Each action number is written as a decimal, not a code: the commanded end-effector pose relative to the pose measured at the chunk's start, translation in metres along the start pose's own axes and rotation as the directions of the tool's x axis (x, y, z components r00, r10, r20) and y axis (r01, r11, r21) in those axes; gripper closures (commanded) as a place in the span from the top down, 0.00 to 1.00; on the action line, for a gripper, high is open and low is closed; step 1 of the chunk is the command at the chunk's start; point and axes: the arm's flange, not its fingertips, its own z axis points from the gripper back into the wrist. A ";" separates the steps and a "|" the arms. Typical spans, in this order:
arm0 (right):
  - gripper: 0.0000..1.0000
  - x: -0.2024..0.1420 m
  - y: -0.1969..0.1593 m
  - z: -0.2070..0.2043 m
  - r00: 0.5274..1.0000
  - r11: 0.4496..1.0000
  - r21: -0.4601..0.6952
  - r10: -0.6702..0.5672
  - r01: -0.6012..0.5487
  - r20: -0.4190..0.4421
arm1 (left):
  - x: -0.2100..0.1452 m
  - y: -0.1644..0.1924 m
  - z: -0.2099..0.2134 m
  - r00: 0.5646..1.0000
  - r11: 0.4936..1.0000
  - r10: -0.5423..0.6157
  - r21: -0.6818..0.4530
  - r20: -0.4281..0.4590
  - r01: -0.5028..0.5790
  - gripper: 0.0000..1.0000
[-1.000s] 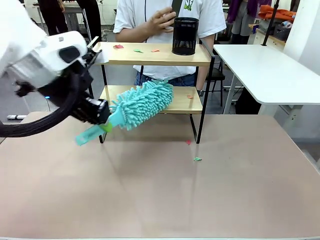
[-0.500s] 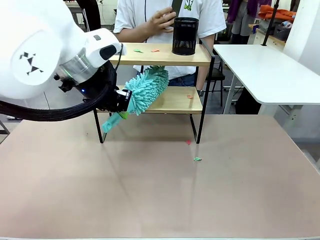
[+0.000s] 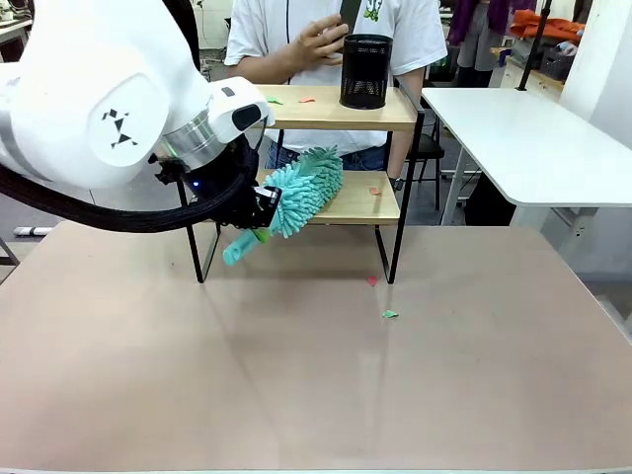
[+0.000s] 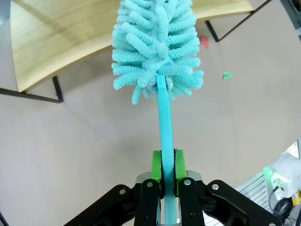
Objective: Clean the shelf.
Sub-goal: Clean the specific tier of the Shelf with the Duster once objects are removed.
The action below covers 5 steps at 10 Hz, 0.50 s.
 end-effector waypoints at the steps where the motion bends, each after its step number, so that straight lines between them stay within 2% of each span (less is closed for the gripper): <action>1: 1.00 -0.001 -0.001 0.002 1.000 1.000 -0.001 0.027 -0.027 -0.006 | 0.006 -0.012 0.004 1.000 0.999 -0.031 -0.044 -0.004 0.031 0.12; 5: 1.00 -0.001 -0.001 0.002 1.000 1.000 -0.001 0.027 -0.027 -0.006 | 0.008 -0.033 0.008 0.990 0.972 -0.140 -0.196 -0.021 0.133 0.12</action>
